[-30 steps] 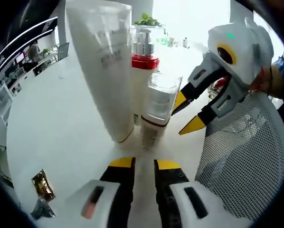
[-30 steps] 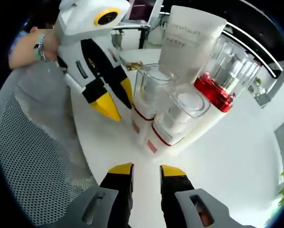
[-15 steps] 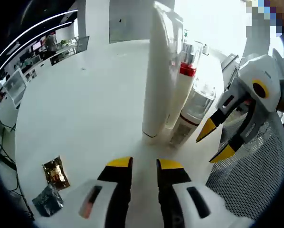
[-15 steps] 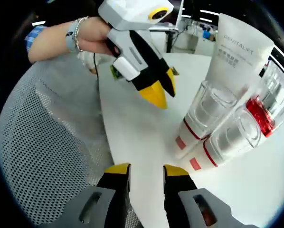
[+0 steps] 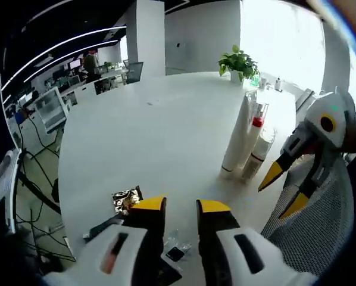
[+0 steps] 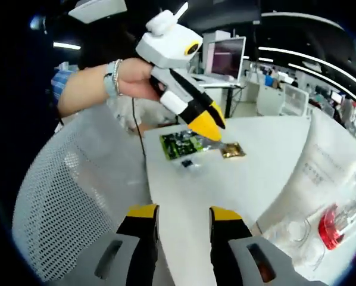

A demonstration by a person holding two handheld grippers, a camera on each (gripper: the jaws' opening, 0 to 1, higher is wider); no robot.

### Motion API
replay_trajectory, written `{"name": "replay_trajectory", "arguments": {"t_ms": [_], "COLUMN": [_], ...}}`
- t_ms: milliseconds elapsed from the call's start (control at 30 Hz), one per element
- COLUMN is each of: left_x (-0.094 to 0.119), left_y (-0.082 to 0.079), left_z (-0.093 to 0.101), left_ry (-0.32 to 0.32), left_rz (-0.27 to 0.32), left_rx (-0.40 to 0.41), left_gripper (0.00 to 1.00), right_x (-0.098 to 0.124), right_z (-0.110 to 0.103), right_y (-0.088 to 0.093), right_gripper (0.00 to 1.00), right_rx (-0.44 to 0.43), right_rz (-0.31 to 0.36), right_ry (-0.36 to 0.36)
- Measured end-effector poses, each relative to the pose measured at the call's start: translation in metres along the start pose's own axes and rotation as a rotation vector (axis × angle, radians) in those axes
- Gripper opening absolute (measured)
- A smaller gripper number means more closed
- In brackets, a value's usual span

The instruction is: Arrange the skincare products in the storage area until every visible bottle or jar stands upright without overlapping.

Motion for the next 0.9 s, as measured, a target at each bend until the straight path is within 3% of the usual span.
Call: {"name": "replay_trajectory", "arguments": {"t_ms": [133, 300, 500, 600, 767, 900], "left_x": [0.021, 0.034, 0.039, 0.041, 0.042, 0.039], "left_y": [0.028, 0.062, 0.106, 0.129, 0.154, 0.161], "left_z": [-0.019, -0.03, -0.036, -0.043, -0.051, -0.054], "left_ry": [-0.068, -0.111, -0.157, -0.221, -0.292, -0.283], "left_rz": [-0.058, -0.109, -0.203, -0.258, -0.29, -0.271], "left_rx": [0.033, 0.074, 0.137, 0.161, 0.219, 0.293], "left_gripper": [0.18, 0.17, 0.17, 0.18, 0.19, 0.23], "right_x": [-0.021, -0.053, -0.095, -0.117, -0.143, -0.153], "right_z": [-0.006, -0.012, -0.016, -0.02, -0.024, -0.018], "right_y": [-0.017, -0.033, -0.043, -0.048, -0.046, -0.04], "right_gripper": [0.31, 0.32, 0.3, 0.3, 0.25, 0.24], "right_rx": [0.02, -0.014, -0.087, -0.148, -0.198, -0.233], "right_rz": [0.019, 0.032, 0.009, -0.004, -0.054, -0.093], "right_ry": [-0.01, -0.016, -0.038, -0.049, -0.038, 0.009]}}
Point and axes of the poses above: the point that each gripper's makers call its tool centre point, and the gripper's own axes: x roughly backward along the fingers, z roughly to its right, y roughly out of its underside, the point moved 5 cm from there along x, roughly backward along the fingers, and after that the axes turned 7 degrees about -x, right-handed, at the moved point
